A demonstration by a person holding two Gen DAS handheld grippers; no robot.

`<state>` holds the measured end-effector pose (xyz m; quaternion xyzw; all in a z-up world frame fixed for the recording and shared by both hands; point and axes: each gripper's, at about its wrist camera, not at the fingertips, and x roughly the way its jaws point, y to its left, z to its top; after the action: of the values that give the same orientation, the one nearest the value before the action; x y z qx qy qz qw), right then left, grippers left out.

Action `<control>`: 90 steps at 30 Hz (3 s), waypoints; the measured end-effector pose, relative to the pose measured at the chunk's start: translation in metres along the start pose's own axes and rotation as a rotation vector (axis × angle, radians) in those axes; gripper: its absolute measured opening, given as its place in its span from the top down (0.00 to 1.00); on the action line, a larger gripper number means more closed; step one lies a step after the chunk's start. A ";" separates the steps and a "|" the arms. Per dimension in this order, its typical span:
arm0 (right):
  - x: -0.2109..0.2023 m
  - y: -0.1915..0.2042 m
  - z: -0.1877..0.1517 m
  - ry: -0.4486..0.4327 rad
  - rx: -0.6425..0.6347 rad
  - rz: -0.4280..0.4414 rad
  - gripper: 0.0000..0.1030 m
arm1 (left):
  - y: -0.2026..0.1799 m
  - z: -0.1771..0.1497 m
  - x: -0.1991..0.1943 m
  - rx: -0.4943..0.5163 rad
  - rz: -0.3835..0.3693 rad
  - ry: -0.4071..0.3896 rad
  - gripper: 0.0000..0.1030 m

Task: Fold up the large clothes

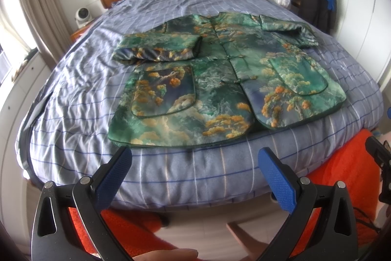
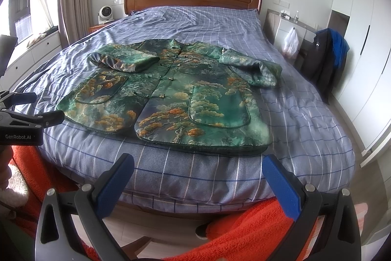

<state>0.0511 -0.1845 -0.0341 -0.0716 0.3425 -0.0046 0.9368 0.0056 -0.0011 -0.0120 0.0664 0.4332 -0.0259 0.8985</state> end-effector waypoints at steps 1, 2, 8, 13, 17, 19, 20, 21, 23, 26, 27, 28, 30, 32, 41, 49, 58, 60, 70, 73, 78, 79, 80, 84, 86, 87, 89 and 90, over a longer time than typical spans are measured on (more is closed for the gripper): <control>0.000 0.000 0.000 0.000 0.001 0.000 0.00 | 0.000 0.000 0.000 -0.001 0.000 -0.001 0.00; 0.000 0.000 0.000 -0.002 -0.002 -0.004 0.00 | 0.000 0.000 0.000 -0.001 0.000 -0.001 0.00; 0.000 0.000 0.000 0.003 0.005 0.007 0.00 | 0.000 0.000 0.000 0.000 0.000 0.000 0.00; -0.001 0.001 -0.001 0.002 0.003 0.007 0.00 | 0.000 0.000 0.000 -0.001 0.001 0.000 0.00; 0.000 0.000 0.000 0.004 0.008 0.009 0.00 | 0.000 0.000 0.000 -0.001 0.001 -0.001 0.00; -0.001 0.000 0.000 0.003 0.007 0.008 0.00 | 0.000 0.001 0.000 0.000 0.001 -0.001 0.00; 0.000 0.000 0.000 0.003 0.006 0.007 0.00 | 0.000 0.000 0.000 0.000 0.001 0.000 0.00; -0.001 0.000 -0.001 0.004 0.006 0.007 0.00 | 0.000 0.001 0.000 -0.001 0.001 0.000 0.00; -0.001 0.000 0.000 0.002 0.005 0.007 0.00 | 0.000 0.001 0.000 0.000 0.001 -0.001 0.00; -0.001 0.000 -0.001 0.004 0.008 0.011 0.00 | 0.000 0.000 0.000 0.000 0.001 -0.002 0.00; -0.001 0.000 0.000 0.005 0.011 0.013 0.00 | 0.000 0.001 0.000 0.001 0.001 -0.002 0.00; -0.001 0.000 0.000 0.006 0.013 0.014 0.00 | 0.000 0.001 0.000 0.000 0.001 -0.001 0.00; 0.000 0.000 0.000 0.006 0.013 0.015 0.00 | 0.000 0.001 0.000 0.001 0.001 -0.002 0.00; -0.001 0.001 0.000 0.008 0.014 0.017 0.00 | -0.001 0.001 0.000 0.002 0.001 -0.002 0.00; -0.003 0.003 -0.001 0.015 0.017 0.021 0.00 | -0.002 0.002 0.000 0.002 0.002 -0.003 0.00; -0.002 0.002 -0.001 0.014 0.017 0.021 0.00 | -0.002 0.002 0.000 0.002 0.002 -0.001 0.00; -0.002 0.004 -0.001 0.020 0.017 0.022 0.00 | -0.003 0.002 -0.001 0.002 0.002 -0.001 0.00; -0.002 0.004 -0.001 0.017 0.015 0.019 0.00 | -0.003 0.002 -0.001 0.001 0.002 -0.002 0.00; -0.002 0.005 -0.002 0.013 0.011 0.014 0.00 | -0.003 0.002 -0.001 0.000 0.000 0.001 0.00; -0.002 0.006 -0.002 0.012 0.011 0.015 0.00 | -0.005 0.002 -0.001 0.001 0.000 0.000 0.00; -0.001 0.005 -0.002 0.013 0.011 0.015 0.00 | -0.005 0.002 0.000 0.003 -0.001 0.001 0.00; -0.002 0.005 -0.002 0.014 0.012 0.016 0.00 | -0.006 0.001 0.000 0.003 -0.003 0.002 0.00; -0.001 0.005 -0.002 0.014 0.012 0.016 0.00 | -0.007 0.000 0.001 0.004 -0.005 0.003 0.00; -0.001 0.005 -0.002 0.012 0.010 0.014 0.00 | -0.008 -0.003 0.002 0.003 -0.012 0.009 0.00; -0.001 0.004 -0.002 0.013 0.011 0.015 0.00 | -0.008 -0.003 0.003 0.003 -0.015 0.014 0.00; -0.001 0.004 -0.002 0.013 0.011 0.015 0.00 | -0.007 -0.003 0.004 0.002 -0.017 0.019 0.00; -0.001 0.005 -0.002 0.010 0.011 0.014 0.00 | -0.008 -0.003 0.004 0.002 -0.021 0.022 0.00; -0.003 0.006 -0.002 0.010 0.010 0.013 0.00 | -0.007 -0.002 0.004 0.002 -0.021 0.022 0.00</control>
<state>0.0470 -0.1783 -0.0347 -0.0647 0.3478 -0.0004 0.9353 0.0058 -0.0080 -0.0173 0.0629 0.4436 -0.0351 0.8933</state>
